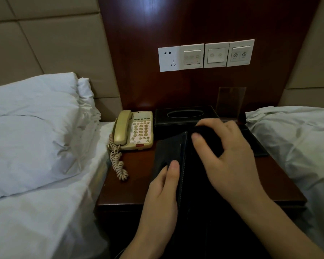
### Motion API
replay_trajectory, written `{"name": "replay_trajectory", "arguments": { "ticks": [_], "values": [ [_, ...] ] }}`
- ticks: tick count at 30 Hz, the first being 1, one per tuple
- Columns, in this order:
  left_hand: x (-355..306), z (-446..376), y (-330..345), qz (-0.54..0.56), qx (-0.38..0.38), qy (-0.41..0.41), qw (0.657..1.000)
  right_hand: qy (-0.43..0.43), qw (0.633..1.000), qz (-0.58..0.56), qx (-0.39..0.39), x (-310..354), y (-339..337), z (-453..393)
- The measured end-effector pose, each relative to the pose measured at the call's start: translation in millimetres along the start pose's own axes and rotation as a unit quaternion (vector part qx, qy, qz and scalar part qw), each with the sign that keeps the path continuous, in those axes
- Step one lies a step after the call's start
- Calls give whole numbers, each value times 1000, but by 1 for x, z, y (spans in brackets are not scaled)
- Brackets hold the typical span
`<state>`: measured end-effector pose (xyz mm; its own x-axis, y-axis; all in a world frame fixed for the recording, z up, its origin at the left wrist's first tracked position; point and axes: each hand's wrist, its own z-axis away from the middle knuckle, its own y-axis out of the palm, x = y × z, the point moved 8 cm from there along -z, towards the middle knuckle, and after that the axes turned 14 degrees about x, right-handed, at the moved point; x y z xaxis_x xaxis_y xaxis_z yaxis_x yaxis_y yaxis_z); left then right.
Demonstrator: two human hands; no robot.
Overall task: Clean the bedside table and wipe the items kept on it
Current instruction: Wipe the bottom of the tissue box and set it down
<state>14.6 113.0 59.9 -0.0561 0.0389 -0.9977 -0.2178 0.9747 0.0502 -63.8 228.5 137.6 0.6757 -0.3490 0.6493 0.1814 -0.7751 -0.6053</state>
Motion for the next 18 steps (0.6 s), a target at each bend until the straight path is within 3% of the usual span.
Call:
{"name": "replay_trajectory", "arguments": {
  "ticks": [4, 9, 14, 18],
  "values": [
    [2, -2, -2, -29, 0, 1, 1000, -42, 998, 39, 33, 18, 18, 16],
    [1, -3, -3, -17, -21, 2, 1000, -4, 1000, -13, -6, 9, 12, 3],
    [12, -1, -19, -61, -64, -30, 996, -29, 994, -29, 98, 20, 40, 30],
    [14, -6, -11, 5, -8, -63, 998, 7, 1000, -19, -2, -4, 7, 5]
  ]
}}
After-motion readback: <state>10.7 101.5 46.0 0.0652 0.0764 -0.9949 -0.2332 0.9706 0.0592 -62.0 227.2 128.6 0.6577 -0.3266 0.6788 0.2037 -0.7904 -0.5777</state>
